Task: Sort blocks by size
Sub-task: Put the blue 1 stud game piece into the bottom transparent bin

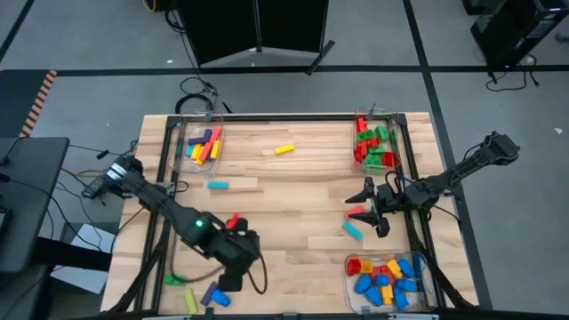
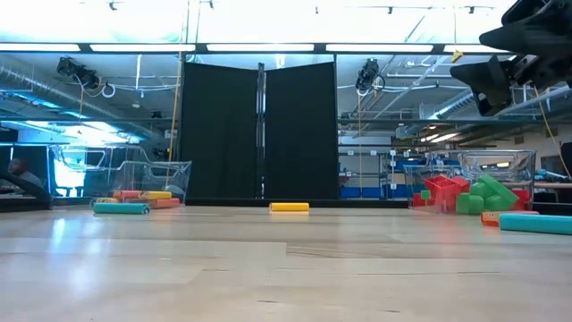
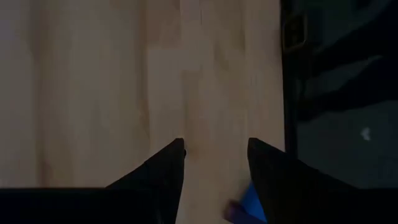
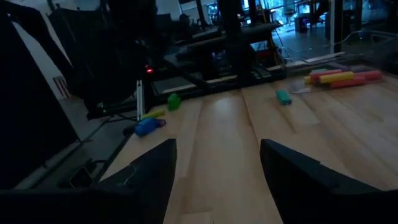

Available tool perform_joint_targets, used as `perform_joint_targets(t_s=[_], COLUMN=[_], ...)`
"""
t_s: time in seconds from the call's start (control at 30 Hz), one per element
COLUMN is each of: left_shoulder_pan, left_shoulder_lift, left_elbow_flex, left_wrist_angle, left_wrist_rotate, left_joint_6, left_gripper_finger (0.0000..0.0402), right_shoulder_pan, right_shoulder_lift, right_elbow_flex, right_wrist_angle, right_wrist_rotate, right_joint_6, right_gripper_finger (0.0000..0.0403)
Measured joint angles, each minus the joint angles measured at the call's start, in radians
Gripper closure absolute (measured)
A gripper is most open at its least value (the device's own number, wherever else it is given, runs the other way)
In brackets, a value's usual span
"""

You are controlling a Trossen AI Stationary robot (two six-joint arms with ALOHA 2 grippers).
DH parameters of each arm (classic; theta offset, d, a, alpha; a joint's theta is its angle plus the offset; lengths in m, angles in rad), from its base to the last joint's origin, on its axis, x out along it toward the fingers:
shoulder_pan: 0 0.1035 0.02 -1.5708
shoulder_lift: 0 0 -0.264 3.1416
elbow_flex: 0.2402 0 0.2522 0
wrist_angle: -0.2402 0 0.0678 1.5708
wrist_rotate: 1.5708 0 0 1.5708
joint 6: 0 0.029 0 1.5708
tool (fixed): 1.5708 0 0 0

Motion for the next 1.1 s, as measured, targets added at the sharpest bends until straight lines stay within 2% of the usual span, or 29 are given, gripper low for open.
perform_joint_targets(t_s=[0.07,0.23,0.57,0.73,0.9,1.1], left_shoulder_pan=[-0.001,0.000,0.022,0.038,0.055,0.061], left_shoulder_lift=[0.031,0.110,0.207,0.204,0.200,0.200], left_elbow_flex=[0.000,0.001,0.001,0.001,0.001,0.001], left_wrist_angle=[0.001,0.051,0.269,0.237,0.208,0.189], left_wrist_rotate=[0.036,0.034,0.025,0.024,0.038,0.031], left_joint_6=[-0.039,-0.050,-0.135,-0.175,-0.224,-0.279], left_gripper_finger=[0.0219,0.0219,0.0219,0.0207,0.0163,0.0065], right_shoulder_pan=[0.000,0.000,0.000,0.000,0.000,0.000], right_shoulder_lift=[0.000,0.002,0.003,0.002,0.002,0.002], right_elbow_flex=[0.000,0.001,0.001,0.001,0.001,0.001], right_wrist_angle=[0.000,-0.001,-0.001,-0.001,-0.001,-0.001], right_wrist_rotate=[0.000,0.000,0.000,-0.003,-0.004,-0.004], right_joint_6=[0.000,0.000,0.060,0.090,0.090,0.091], right_gripper_finger=[0.0159,0.0160,0.0160,0.0159,0.0158,0.0159])
